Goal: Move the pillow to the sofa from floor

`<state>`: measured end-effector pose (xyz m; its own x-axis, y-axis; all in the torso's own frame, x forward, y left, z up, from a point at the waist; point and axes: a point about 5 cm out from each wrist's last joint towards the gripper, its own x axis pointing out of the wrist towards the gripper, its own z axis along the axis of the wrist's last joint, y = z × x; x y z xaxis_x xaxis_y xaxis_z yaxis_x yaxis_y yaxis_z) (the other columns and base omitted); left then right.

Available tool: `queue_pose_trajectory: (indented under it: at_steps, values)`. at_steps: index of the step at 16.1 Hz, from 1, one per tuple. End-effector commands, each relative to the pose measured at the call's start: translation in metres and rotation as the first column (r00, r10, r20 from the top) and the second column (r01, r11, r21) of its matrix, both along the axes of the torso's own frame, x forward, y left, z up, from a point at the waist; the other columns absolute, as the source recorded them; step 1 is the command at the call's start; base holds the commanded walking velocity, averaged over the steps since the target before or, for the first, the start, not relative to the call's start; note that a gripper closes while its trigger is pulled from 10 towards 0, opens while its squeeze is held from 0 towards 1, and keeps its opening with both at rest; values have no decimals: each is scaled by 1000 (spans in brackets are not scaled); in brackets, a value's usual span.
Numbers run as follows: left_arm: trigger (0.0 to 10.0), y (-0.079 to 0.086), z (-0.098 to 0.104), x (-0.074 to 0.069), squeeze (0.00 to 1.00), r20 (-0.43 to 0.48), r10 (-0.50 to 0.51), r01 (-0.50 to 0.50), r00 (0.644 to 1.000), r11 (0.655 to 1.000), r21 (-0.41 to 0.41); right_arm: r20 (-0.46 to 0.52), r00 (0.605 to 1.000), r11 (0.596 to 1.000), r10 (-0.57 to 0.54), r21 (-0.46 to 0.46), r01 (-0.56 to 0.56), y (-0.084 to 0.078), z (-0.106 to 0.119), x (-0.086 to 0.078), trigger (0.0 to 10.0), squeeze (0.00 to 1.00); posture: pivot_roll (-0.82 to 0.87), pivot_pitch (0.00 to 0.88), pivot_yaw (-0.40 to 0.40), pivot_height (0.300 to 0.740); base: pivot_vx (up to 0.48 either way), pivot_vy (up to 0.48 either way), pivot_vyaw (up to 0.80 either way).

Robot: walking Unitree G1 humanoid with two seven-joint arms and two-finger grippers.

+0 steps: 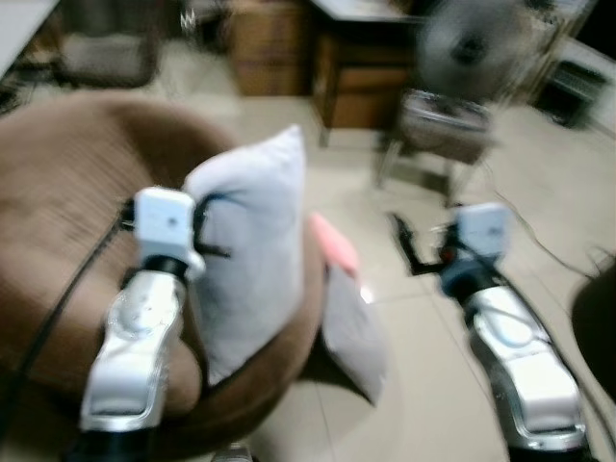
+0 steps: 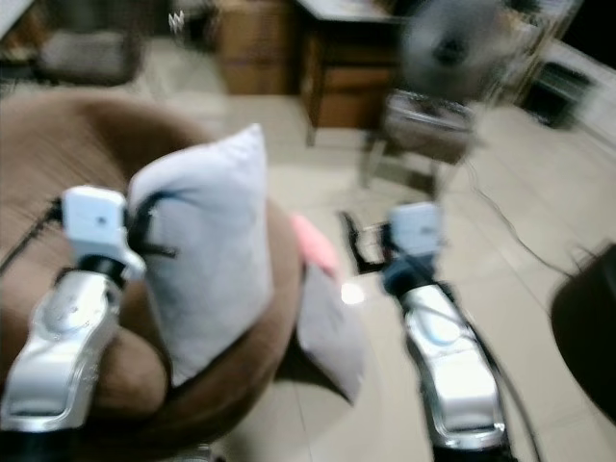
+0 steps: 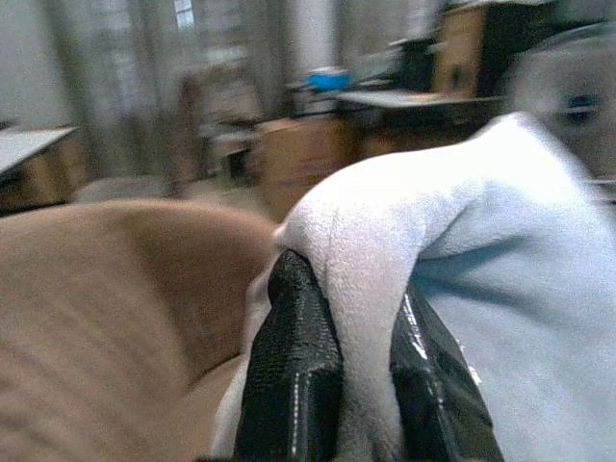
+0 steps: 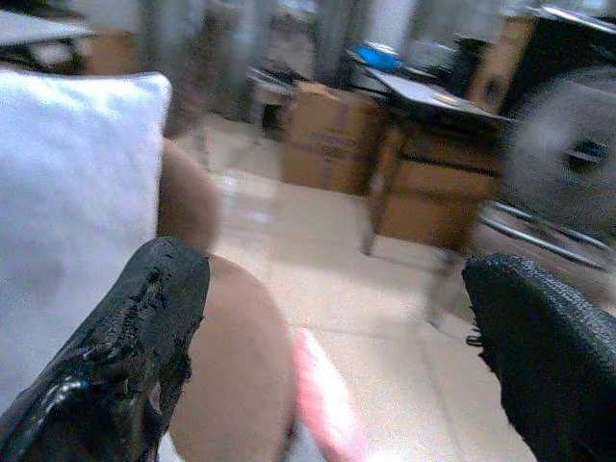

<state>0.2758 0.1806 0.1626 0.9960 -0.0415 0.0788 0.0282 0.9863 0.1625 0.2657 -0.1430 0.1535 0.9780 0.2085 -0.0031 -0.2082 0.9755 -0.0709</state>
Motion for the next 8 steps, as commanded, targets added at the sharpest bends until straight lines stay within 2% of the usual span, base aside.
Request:
queue_pose_trajectory:
  at_steps: [1,3,5,6,7,8]
  values:
    - [10000,-8,11,2,0,51,-32,32,998,999,-1,8,999,999,-48,-4,48,-12,1,0,10000,0,63,0,-66,740,334,0,0]
    - [10000,-10,7,4,0,24,-34,35,999,999,-29,-5,998,998,-57,7,57,-14,-1,0,10000,0,63,0,-65,740,0,0,0]
    - [10000,-18,-6,13,0,-51,-71,68,996,996,-60,-12,999,999,-39,17,39,-14,-2,-1,10000,0,67,0,-65,740,0,0,0]
    - [10000,-21,-13,25,0,-71,-65,56,995,991,-121,-10,1000,999,-13,41,14,-14,-1,-1,10000,0,62,0,-61,740,0,0,0]
    - [10000,-23,-14,29,0,-81,-66,55,995,989,-135,-6,1000,999,-3,41,3,-16,0,0,10000,0,62,0,-61,740,0,0,0]
    - [10000,-28,-17,42,0,-102,-63,46,993,986,-161,-1,1000,999,21,40,-21,-18,2,-1,10000,0,56,0,-59,740,0,0,0]
